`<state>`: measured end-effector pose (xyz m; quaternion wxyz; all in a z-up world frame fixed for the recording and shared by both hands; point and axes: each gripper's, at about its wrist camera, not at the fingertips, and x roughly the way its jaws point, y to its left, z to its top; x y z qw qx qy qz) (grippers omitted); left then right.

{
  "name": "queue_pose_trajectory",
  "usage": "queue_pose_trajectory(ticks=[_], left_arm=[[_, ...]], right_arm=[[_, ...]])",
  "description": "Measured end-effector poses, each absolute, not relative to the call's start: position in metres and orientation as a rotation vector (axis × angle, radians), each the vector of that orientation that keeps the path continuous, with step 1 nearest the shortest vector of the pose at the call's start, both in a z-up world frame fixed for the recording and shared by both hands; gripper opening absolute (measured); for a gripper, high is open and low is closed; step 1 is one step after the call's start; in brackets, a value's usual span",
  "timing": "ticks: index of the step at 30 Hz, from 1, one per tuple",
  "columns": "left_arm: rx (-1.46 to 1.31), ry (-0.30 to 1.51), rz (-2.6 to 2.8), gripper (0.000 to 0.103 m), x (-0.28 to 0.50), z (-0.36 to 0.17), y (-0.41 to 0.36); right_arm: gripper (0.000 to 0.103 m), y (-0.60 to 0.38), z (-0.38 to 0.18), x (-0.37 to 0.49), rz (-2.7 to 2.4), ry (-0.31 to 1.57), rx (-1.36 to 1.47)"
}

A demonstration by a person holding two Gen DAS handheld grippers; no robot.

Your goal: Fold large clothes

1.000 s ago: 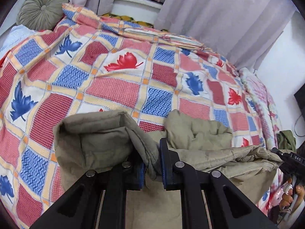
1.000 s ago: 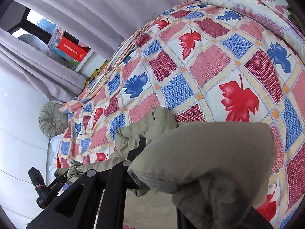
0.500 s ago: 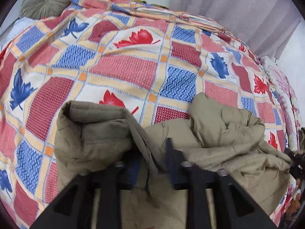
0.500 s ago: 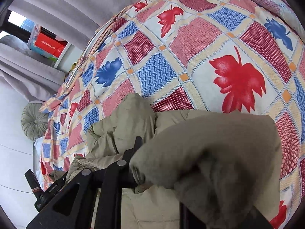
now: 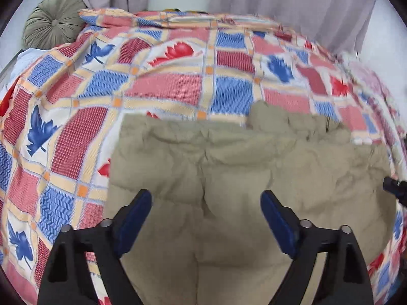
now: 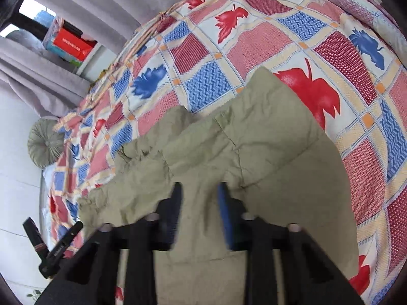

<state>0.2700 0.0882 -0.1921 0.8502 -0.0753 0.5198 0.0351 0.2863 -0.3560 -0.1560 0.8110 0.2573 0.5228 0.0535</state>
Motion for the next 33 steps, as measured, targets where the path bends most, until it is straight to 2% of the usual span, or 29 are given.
queue_pose_trajectory(ticks=[6, 12, 16, 20, 22, 24, 25, 27, 28, 33], left_arm=[[-0.15, 1.127, 0.155, 0.088, 0.279, -0.245, 0.081], [-0.146, 1.112, 0.2, 0.088, 0.307, -0.265, 0.076], [-0.161, 1.15, 0.22, 0.089, 0.316, -0.262, 0.078], [-0.228, 1.142, 0.19, 0.088, 0.299, -0.236, 0.09], [-0.247, 1.131, 0.166, 0.089, 0.282, -0.218, 0.098], [-0.252, 1.136, 0.155, 0.089, 0.262, -0.204, 0.105], [-0.26, 1.147, 0.147, 0.089, 0.252, -0.199, 0.109], [-0.275, 1.159, 0.145, 0.091, 0.231, -0.191, 0.116], [-0.282, 1.163, 0.143, 0.103, 0.222, -0.188, 0.118], [-0.381, 1.183, 0.126, 0.103, 0.178, -0.184, 0.129]], right_arm=[[0.02, -0.343, -0.205, 0.293, 0.071, 1.173, 0.449], [0.017, -0.342, -0.226, 0.312, 0.013, 1.142, 0.429], [0.02, -0.338, -0.226, 0.319, -0.022, 1.166, 0.417], [0.021, -0.341, -0.207, 0.307, 0.008, 1.176, 0.49], [0.025, -0.342, -0.195, 0.295, 0.038, 1.16, 0.517], [0.047, -0.345, -0.183, 0.278, 0.062, 1.144, 0.545], [0.05, -0.347, -0.178, 0.269, 0.07, 1.134, 0.565], [0.051, -0.35, -0.171, 0.246, 0.09, 1.125, 0.616], [0.051, -0.351, -0.169, 0.236, 0.094, 1.127, 0.636], [0.052, -0.357, -0.169, 0.185, 0.085, 1.139, 0.721]])
